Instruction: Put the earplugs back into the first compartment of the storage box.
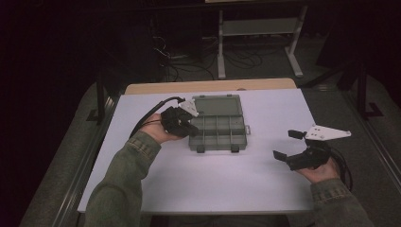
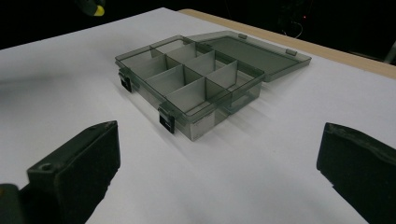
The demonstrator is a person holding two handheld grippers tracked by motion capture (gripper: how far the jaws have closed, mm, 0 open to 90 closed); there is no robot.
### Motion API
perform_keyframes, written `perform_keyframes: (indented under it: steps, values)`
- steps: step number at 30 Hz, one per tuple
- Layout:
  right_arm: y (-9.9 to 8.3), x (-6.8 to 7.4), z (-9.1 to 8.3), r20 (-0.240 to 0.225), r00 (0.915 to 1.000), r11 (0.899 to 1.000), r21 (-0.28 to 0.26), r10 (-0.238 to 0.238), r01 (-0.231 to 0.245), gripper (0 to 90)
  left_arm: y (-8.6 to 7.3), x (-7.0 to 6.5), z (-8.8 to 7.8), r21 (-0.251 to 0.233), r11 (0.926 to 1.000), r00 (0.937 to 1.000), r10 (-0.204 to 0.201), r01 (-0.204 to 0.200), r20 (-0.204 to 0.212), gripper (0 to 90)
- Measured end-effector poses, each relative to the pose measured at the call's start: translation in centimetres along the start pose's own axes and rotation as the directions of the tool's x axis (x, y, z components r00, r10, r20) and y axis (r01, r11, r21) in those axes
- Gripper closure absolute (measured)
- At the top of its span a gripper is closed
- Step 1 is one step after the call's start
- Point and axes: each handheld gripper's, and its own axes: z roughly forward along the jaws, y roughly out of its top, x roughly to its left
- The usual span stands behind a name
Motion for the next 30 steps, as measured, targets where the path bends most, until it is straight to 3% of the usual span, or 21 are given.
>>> perform_keyframes:
  steps: [11, 15, 22, 30]
  values:
    - [0.0, 0.0, 0.0, -0.002, 1.0, 1.0, 0.001, -0.002, 0.002, 0.0, 0.6, 3.1, 0.0, -0.03, 0.9982, 0.997, -0.053, 0.051, -0.057, 83.0]
    - [0.0, 0.0, 0.1, -0.004, 1.0, 1.0, 0.002, -0.001, 0.001, 0.0, 0.3, 4.3, 1.0, -0.035, 0.9961, 0.9927, -0.083, 0.08, -0.087, 82.9]
    - [0.0, 0.0, 0.1, -0.007, 1.0, 1.0, 0.002, -0.003, 0.003, 0.0, 0.2, 5.5, 2.4, -0.031, 0.9947, 0.9888, -0.101, 0.098, -0.11, 82.9]
    - [0.0, 0.0, 0.0, -0.01, 1.0, 1.0, -0.001, -0.001, 0.001, 0.0, -0.5, 6.6, 4.8, -0.024, 0.991, 0.9859, -0.134, 0.132, -0.1, 82.8]
